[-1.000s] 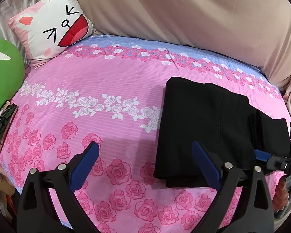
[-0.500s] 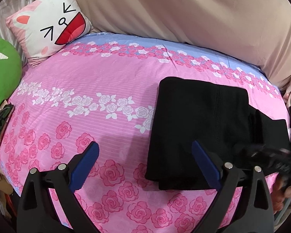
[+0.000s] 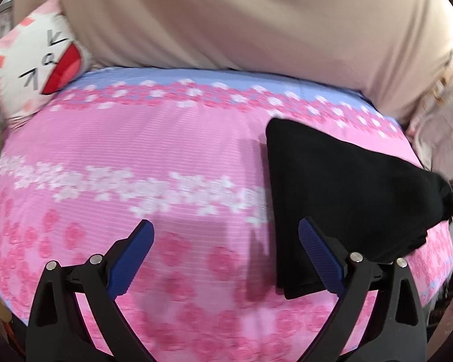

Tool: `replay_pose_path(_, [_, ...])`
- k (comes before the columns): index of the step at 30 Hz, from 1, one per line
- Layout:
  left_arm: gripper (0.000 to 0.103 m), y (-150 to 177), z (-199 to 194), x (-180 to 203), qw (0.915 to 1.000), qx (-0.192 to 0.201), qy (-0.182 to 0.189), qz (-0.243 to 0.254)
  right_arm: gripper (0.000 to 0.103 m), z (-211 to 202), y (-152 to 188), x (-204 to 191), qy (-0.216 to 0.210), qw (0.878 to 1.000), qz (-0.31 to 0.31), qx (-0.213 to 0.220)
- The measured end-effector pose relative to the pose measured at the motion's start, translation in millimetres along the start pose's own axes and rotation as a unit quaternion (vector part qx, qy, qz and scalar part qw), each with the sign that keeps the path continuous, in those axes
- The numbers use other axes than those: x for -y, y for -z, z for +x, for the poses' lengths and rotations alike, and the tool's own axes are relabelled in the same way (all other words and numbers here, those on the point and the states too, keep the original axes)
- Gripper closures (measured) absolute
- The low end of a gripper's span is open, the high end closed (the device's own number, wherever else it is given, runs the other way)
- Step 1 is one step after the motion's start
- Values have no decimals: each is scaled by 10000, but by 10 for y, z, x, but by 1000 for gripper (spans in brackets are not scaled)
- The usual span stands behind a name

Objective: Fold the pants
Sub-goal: 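Lift the folded pants with the right gripper and lay them down again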

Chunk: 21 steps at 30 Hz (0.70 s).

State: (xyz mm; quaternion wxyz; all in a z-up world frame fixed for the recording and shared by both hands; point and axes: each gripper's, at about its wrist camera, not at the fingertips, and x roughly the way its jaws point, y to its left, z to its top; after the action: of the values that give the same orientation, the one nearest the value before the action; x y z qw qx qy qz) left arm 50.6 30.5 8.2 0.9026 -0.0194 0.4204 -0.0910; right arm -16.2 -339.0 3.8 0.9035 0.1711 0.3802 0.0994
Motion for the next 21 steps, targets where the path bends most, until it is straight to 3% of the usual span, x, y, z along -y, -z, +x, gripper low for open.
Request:
replay_pose_path(2, [8, 9, 85, 167, 9998, -77, 110, 117, 91, 134, 234, 386, 132, 9990, 358, -223])
replay_pose_path(4, [8, 1, 231, 350, 9993, -201, 275, 164, 90, 310, 395, 597, -26, 9977, 587, -341])
replay_pose_path(7, [8, -19, 428, 502, 9985, -369, 399, 104, 86, 312, 465, 662, -326, 9966, 742, -140])
replay_pose_path(9, [8, -35, 545, 548, 9981, -411, 451, 33, 73, 228, 430, 617, -355, 9966, 747, 14])
replay_pose_path(12, [8, -27, 712, 543, 9964, -588, 591, -155, 54, 136, 286, 606, -63, 9979, 578, 271])
replay_pose_path(15, [8, 1, 798, 523, 9934, -784, 775, -333, 46, 226, 102, 687, -166, 9975, 631, 271])
replay_pose_path(18, [8, 20, 778, 537, 9937, -765, 763, -306, 45, 613, -66, 791, -293, 9971, 671, -205])
replay_pose_path(19, [8, 21, 772, 542, 9937, -762, 772, -289, 48, 695, -84, 762, -247, 9974, 626, -268])
replay_pose_path(21, [8, 15, 760, 550, 9939, -769, 756, -251, 93, 808, -123, 649, -69, 9988, 380, -306])
